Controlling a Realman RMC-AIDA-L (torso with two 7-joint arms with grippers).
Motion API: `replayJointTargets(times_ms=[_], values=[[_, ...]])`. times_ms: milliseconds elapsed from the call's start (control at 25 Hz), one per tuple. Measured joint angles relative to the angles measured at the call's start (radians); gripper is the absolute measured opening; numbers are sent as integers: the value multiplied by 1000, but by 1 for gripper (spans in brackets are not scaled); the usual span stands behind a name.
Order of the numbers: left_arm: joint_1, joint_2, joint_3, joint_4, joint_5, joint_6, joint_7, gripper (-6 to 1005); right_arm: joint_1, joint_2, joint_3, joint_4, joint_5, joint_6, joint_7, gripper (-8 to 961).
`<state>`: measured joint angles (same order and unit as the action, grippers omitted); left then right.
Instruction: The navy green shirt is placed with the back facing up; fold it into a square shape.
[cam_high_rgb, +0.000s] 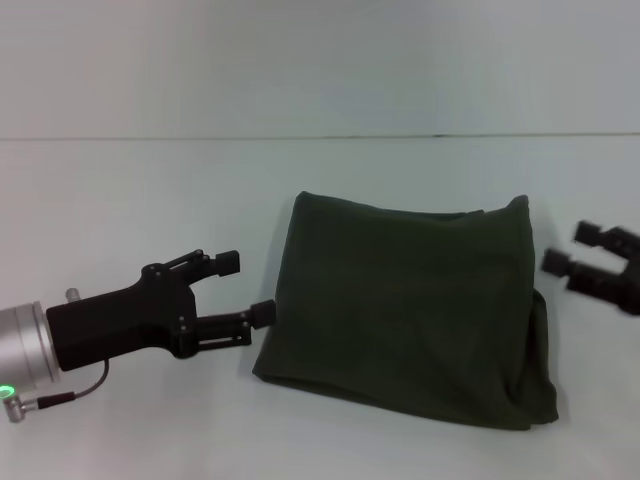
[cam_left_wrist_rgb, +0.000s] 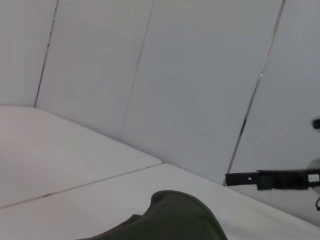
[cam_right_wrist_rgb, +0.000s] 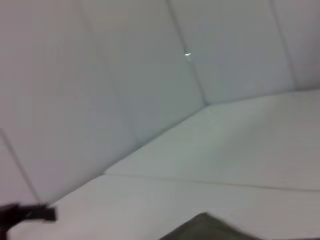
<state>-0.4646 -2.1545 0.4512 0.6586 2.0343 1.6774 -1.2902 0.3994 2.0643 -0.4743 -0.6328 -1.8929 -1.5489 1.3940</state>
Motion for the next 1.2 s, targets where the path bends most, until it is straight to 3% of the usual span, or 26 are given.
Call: replayJointTargets(times_ms=[80, 200, 360, 640, 1000, 1200], values=[[-2, 1, 0, 0, -5, -2, -20, 945, 6, 8, -20, 18, -46, -22, -20, 841], [-4, 2, 0, -1, -20, -3, -48, 945, 7, 2, -24, 38, -79, -42, -10, 911], [-5, 2, 0, -1, -33, -4, -64, 946, -26, -4, -17, 55, -87, -96, -62, 912], [-13, 6, -1, -2, -41, -30, -130, 946, -43, 25, 16, 99, -85, -98, -313, 910], [-22, 14, -34, -20, -50, -36, -183, 945, 108, 33, 24, 275, -32, 163, -466, 906], [-21, 17, -40, -34, -51, -36, -194, 945, 140, 31, 12, 329, -12, 313, -487, 907]])
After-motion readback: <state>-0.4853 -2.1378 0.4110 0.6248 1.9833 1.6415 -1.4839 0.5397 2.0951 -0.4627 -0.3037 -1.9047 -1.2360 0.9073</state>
